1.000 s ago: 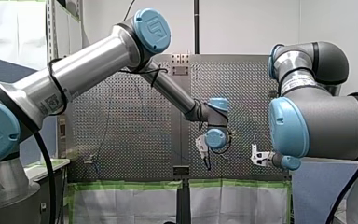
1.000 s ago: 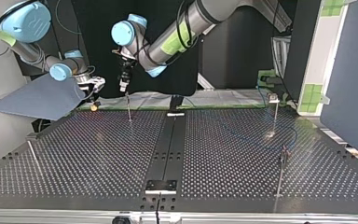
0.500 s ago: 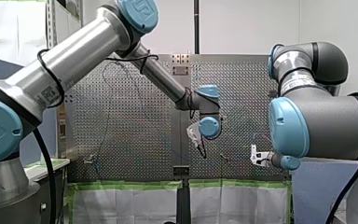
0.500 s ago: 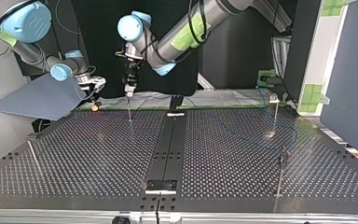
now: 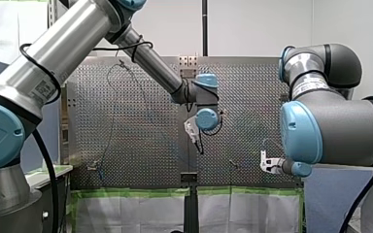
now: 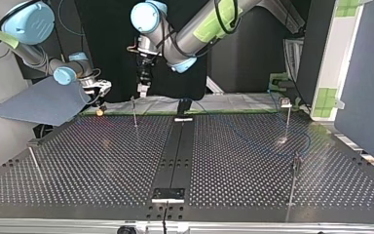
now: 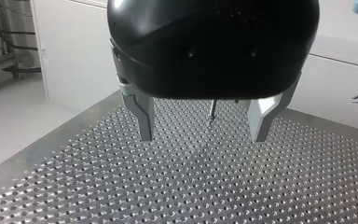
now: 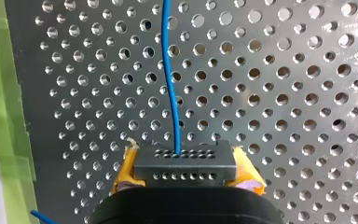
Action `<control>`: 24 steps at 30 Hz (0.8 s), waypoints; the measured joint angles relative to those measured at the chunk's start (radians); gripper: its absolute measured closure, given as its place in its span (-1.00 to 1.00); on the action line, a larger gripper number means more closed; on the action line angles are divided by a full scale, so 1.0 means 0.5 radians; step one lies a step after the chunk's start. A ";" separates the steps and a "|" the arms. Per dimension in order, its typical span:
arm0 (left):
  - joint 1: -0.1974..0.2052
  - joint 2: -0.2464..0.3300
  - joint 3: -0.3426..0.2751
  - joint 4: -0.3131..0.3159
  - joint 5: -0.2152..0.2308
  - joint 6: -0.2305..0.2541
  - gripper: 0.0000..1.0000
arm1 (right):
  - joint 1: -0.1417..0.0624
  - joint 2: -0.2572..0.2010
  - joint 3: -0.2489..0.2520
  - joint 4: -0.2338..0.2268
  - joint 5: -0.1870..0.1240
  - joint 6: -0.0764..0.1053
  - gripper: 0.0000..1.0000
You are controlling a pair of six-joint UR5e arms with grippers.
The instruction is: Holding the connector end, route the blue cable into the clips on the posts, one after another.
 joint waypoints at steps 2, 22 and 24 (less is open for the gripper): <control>0.000 0.046 -0.047 -0.016 -0.008 0.010 -1.00 | -0.005 0.000 0.000 0.019 0.013 -0.019 1.00; 0.030 0.464 -0.464 0.067 -0.018 -0.157 -1.00 | -0.056 -0.005 0.026 0.174 0.004 -0.205 1.00; 0.038 0.505 -0.505 0.108 -0.014 -0.171 -1.00 | -0.058 -0.006 0.029 0.187 0.006 -0.221 1.00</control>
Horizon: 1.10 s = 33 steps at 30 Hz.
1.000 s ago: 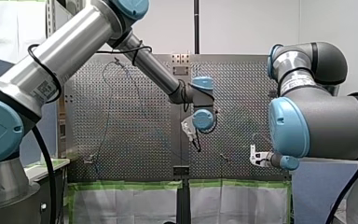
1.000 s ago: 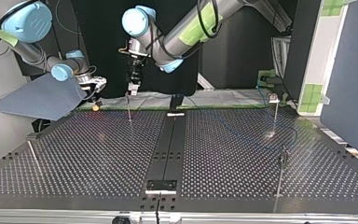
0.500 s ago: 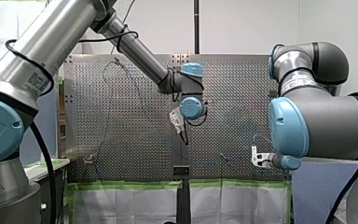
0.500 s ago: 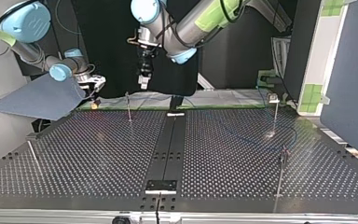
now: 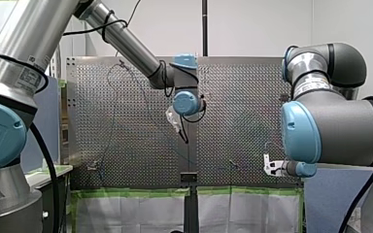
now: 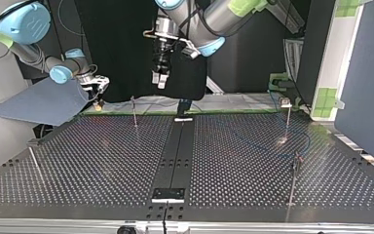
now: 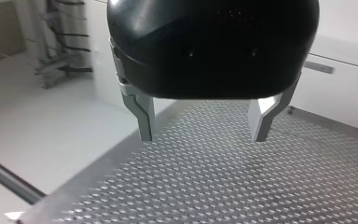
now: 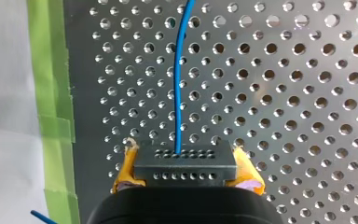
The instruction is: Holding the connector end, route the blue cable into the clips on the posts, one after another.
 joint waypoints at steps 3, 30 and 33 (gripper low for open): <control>0.010 0.060 -0.060 0.060 0.004 -0.012 -1.00 | -0.004 -0.011 0.013 0.011 0.009 -0.021 1.00; 0.059 0.556 -0.631 0.251 0.020 -0.023 -1.00 | 0.007 -0.563 0.219 0.107 0.235 -0.064 1.00; 0.081 0.559 -0.696 0.288 0.018 -0.011 -1.00 | 0.005 -0.598 0.220 0.065 0.194 -0.009 1.00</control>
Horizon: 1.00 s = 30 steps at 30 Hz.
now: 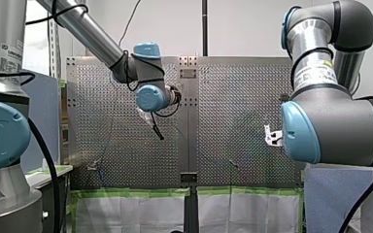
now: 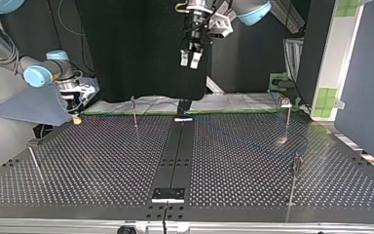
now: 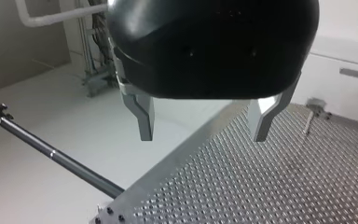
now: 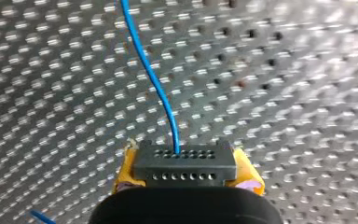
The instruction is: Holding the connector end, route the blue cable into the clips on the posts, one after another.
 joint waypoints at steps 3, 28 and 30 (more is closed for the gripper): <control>0.018 0.000 -0.065 0.034 0.007 0.009 -1.00 | -0.010 -0.006 0.009 -0.021 -0.029 0.051 1.00; 0.043 -0.002 -0.195 0.143 0.097 0.013 -1.00 | 0.000 0.022 0.034 -0.036 -0.079 0.089 1.00; 0.042 -0.002 -0.195 0.143 0.097 0.013 -1.00 | 0.000 0.022 0.033 -0.035 -0.079 0.089 1.00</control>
